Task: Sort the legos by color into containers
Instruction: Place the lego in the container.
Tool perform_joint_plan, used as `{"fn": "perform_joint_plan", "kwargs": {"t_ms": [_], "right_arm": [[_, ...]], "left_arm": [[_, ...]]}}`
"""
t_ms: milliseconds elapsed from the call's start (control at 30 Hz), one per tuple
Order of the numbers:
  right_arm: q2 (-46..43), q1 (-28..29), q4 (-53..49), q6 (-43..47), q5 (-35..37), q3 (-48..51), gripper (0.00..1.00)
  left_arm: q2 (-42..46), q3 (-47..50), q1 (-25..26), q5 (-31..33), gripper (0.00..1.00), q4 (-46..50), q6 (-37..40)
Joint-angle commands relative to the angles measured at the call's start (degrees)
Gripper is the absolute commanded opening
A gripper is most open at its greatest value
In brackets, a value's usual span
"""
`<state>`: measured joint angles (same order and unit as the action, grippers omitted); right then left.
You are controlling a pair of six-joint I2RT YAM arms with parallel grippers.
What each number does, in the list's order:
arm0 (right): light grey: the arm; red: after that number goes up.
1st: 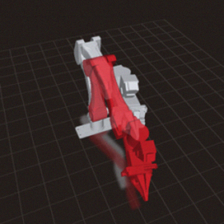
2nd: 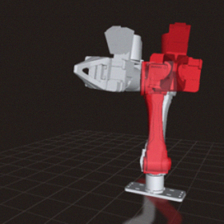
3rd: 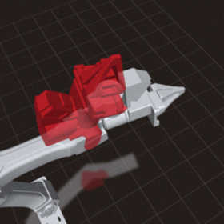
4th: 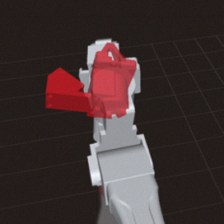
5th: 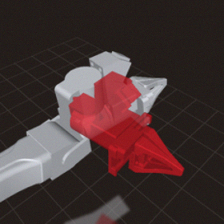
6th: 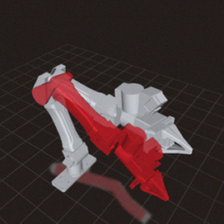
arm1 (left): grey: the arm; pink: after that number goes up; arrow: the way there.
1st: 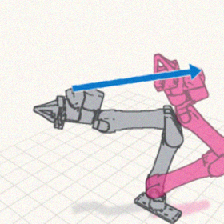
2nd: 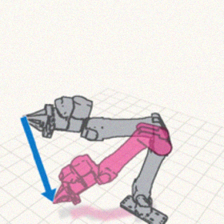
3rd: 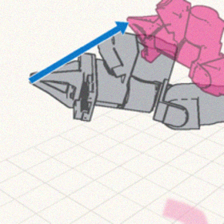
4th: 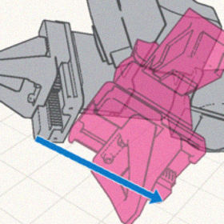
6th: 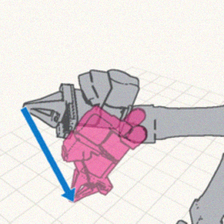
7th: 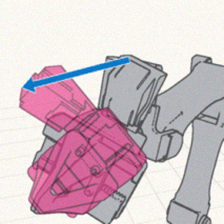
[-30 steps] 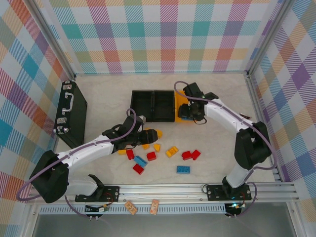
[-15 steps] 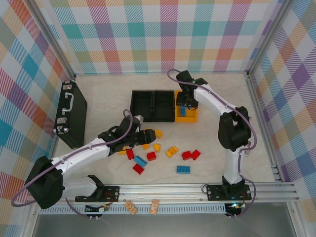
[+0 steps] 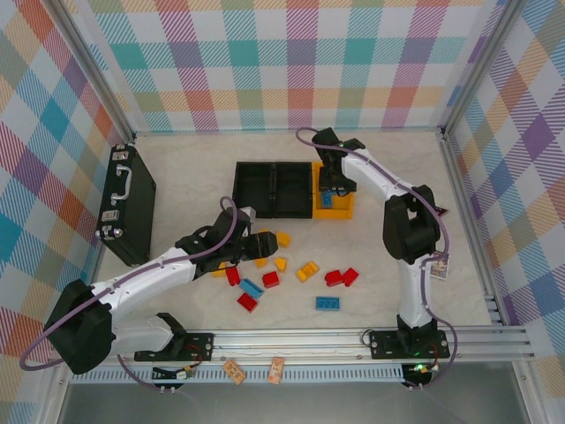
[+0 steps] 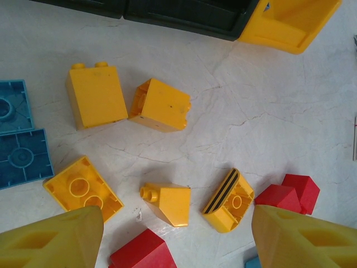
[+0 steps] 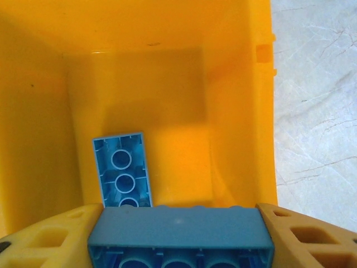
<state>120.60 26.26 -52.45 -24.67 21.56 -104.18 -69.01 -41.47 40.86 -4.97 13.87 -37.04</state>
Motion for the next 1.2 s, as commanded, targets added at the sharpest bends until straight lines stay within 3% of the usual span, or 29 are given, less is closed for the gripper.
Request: {"fn": "perform_joint_plan", "kwargs": {"t_ms": [0,433,567,1167], "right_arm": [[1.2,-0.1,-1.5,1.1,1.2,-1.8,0.52],[2.5,0.3,-1.1,1.3,0.5,-2.9,0.61],[2.5,0.6,-1.1,1.2,0.4,-3.2,0.68],[-2.9,0.9,0.2,0.6,-1.7,-1.7,0.73]], "left_arm": [[0.9,0.4,0.7,0.4,0.71,1.4,0.5],[0.7,0.2,0.7,0.6,0.71,1.5,0.3],[0.7,0.2,0.8,0.8,0.71,1.6,0.2],[1.5,0.3,0.8,1.5,0.71,1.6,-0.6]]}}
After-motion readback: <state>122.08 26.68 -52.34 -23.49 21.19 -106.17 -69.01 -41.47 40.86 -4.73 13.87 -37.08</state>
